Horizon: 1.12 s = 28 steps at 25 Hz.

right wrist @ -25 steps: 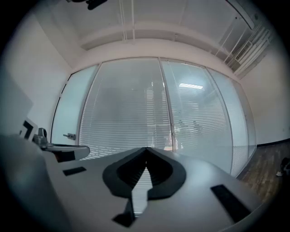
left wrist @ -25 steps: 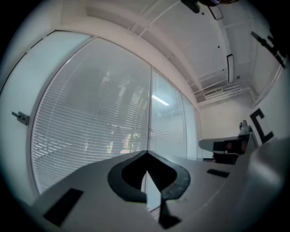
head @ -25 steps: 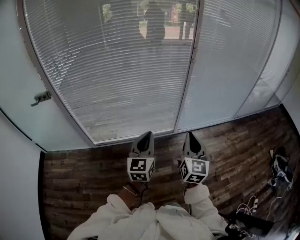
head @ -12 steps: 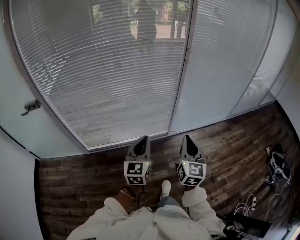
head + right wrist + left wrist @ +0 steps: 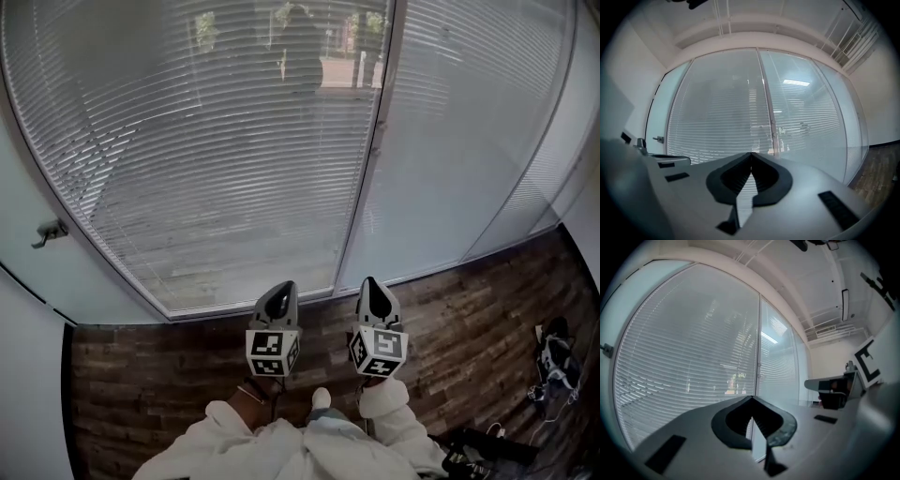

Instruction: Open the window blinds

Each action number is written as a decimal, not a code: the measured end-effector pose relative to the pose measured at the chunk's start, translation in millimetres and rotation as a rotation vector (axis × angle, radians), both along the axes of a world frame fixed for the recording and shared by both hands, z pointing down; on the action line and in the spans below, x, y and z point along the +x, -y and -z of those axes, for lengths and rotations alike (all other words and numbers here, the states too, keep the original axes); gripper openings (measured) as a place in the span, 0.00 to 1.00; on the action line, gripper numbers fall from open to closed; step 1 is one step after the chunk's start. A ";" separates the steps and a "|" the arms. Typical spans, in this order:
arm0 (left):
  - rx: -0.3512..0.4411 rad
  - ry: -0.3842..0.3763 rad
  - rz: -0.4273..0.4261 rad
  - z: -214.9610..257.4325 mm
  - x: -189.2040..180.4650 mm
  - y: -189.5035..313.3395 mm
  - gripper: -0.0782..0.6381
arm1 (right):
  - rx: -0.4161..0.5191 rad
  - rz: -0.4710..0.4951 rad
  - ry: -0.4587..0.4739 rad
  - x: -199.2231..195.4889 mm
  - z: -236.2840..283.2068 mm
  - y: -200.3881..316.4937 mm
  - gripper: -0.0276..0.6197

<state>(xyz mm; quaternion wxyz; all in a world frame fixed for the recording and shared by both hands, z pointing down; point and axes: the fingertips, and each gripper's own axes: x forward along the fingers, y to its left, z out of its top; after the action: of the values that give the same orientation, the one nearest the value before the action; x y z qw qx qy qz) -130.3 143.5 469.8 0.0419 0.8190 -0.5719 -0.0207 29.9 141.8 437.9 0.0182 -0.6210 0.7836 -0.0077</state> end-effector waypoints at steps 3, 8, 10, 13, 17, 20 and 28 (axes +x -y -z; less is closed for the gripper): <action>0.006 -0.004 0.012 10.1 24.9 42.7 0.11 | -0.006 0.014 -0.004 24.6 6.4 43.7 0.06; 0.018 -0.014 0.026 15.2 60.4 101.7 0.10 | -0.012 0.032 -0.008 60.1 7.2 102.0 0.06; 0.020 -0.021 0.041 15.3 68.5 124.2 0.10 | -0.021 0.042 -0.013 70.4 4.3 125.4 0.06; 0.012 -0.018 0.055 19.9 74.1 154.2 0.10 | -0.037 0.049 0.004 78.4 4.9 157.4 0.06; 0.014 -0.008 0.051 35.8 78.2 189.9 0.10 | -0.048 0.050 0.024 79.8 12.2 194.4 0.06; 0.053 -0.011 0.039 38.6 77.3 218.5 0.10 | -0.044 0.046 0.034 74.8 2.1 222.7 0.06; 0.082 -0.004 0.006 59.9 69.1 304.3 0.10 | 0.000 0.004 0.039 67.5 29.7 312.2 0.06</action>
<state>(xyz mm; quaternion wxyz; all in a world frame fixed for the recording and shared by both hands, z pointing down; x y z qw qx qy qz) -61.2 -160.7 410.0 0.0094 0.8182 -0.5730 -0.0461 97.4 -170.4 408.2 0.0337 -0.6192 0.7843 -0.0201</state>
